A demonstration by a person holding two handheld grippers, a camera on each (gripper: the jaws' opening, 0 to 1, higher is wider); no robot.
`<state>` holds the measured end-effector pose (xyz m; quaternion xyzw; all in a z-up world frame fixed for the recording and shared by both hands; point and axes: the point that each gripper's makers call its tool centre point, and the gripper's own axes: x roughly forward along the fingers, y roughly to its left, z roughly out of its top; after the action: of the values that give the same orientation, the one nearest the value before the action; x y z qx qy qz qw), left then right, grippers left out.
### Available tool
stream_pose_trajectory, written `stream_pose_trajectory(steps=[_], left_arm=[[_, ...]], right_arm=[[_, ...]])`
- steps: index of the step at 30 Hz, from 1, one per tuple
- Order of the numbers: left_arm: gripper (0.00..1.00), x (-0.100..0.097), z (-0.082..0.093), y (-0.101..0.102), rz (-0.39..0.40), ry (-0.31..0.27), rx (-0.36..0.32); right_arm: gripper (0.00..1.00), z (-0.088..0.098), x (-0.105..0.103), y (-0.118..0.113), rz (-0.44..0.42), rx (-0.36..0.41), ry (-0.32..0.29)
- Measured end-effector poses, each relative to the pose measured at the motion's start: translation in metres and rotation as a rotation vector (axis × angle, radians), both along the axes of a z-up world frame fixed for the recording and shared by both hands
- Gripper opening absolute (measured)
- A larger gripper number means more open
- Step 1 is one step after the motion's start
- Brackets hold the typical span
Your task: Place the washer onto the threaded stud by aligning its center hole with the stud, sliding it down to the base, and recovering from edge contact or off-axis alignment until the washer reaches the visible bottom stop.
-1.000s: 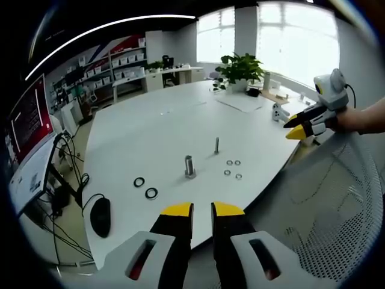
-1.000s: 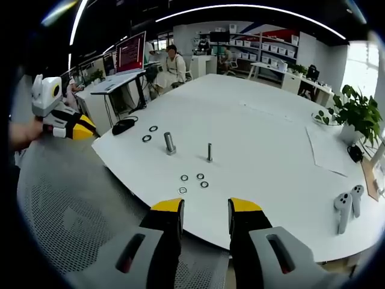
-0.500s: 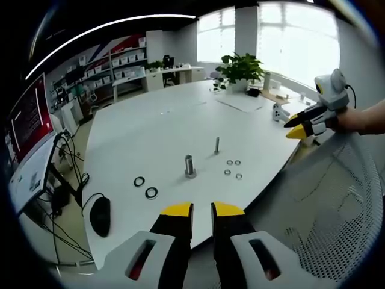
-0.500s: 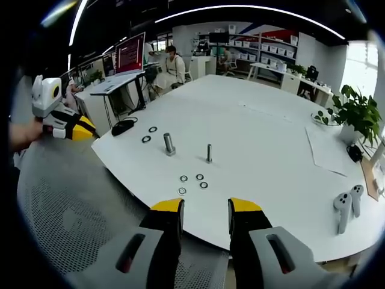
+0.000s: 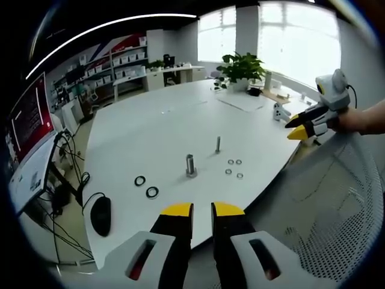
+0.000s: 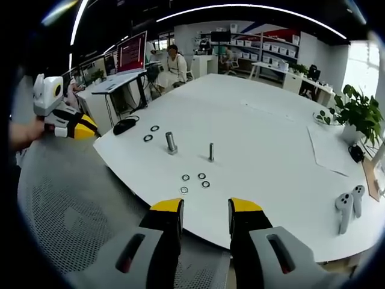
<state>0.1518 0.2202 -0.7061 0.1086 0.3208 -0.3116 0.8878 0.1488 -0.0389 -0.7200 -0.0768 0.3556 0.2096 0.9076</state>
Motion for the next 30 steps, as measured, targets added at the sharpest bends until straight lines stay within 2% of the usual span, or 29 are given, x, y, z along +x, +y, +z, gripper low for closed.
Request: stream_pose_trajectory(steps=[11,14,18,21,28,30], left_arm=[[0.09,0.001,-0.004,0.004,0.023,0.019,0.011],[0.09,0.002,-0.004,0.006,0.033,0.02,0.016],[0.08,0.002,-0.003,0.006,0.031,0.012,0.019],[0.08,0.003,-0.006,0.01,0.047,0.025,0.023],[0.08,-0.001,-0.017,0.01,0.047,0.076,0.06],[0.08,-0.001,-0.018,0.013,0.048,0.07,0.081]], right_arm=[[0.33,0.007,0.003,0.003,-0.006,0.045,-0.027],[0.33,0.012,0.004,0.004,-0.019,0.081,-0.037],[0.34,0.01,0.002,0.011,0.011,0.089,-0.027],[0.34,0.008,-0.001,0.016,0.027,0.109,-0.004],[0.35,0.011,-0.001,0.021,0.042,0.137,-0.011],[0.36,0.011,-0.002,0.022,0.049,0.143,-0.008]])
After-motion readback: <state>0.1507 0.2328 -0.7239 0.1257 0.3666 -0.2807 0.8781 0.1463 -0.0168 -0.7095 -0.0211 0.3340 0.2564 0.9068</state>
